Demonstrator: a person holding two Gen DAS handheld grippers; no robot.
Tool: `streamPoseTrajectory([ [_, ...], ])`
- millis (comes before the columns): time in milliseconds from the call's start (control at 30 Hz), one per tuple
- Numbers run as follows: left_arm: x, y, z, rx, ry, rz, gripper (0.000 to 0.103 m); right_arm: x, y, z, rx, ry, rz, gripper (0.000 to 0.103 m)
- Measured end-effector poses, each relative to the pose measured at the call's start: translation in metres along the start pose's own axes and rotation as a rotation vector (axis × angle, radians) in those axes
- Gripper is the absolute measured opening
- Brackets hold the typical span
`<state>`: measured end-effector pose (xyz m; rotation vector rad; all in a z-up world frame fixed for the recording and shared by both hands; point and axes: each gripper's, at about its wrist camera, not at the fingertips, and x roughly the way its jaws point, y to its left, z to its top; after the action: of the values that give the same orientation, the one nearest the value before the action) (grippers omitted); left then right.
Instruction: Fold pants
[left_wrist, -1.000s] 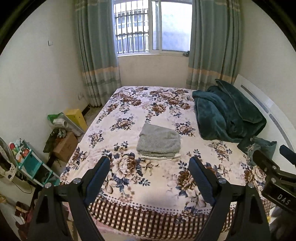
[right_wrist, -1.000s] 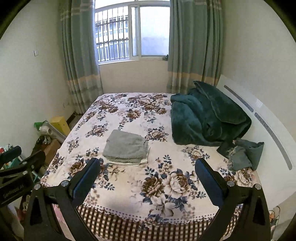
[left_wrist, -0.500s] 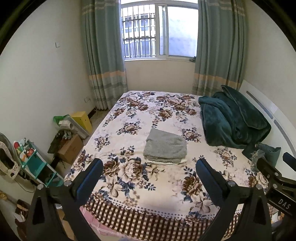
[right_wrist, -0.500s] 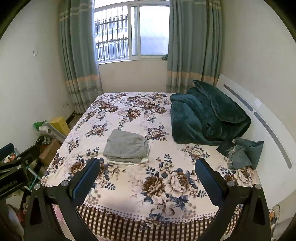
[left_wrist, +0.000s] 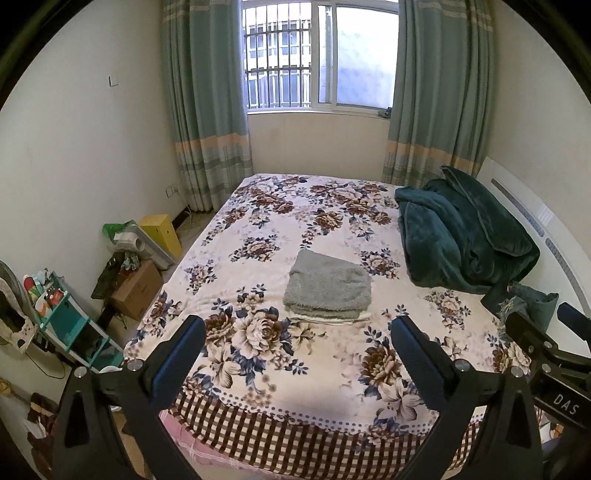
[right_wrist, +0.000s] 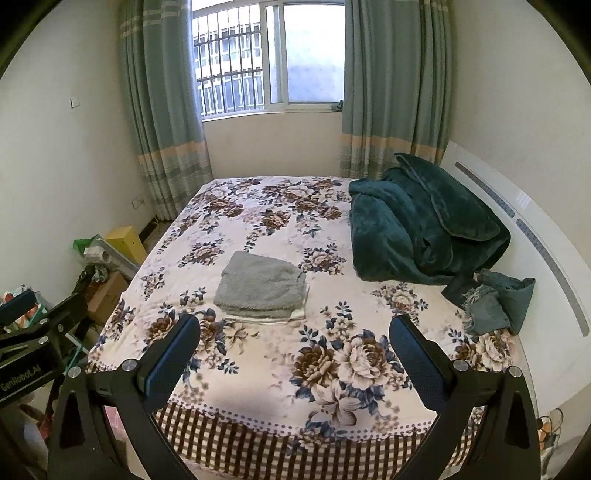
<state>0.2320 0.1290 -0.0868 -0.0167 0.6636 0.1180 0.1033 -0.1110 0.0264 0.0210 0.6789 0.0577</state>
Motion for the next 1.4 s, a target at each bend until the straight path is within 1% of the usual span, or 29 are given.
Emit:
streamPoseTrajectory([
  [433,0.000,0.000,0.000,0.003,0.001,0.008,0.102,0.002,0.002,0.001,-0.002,0.001,0.001,0.103],
  [600,-0.005,-0.007,-0.003,0.006,-0.001,0.022,0.102,0.006,0.004,0.002,-0.006,0.007,0.004,0.103],
  [1400,-0.011,-0.011,-0.003,0.004,-0.007,0.021,0.102,0.009,0.005,0.000,-0.007,0.006,0.009,0.103],
])
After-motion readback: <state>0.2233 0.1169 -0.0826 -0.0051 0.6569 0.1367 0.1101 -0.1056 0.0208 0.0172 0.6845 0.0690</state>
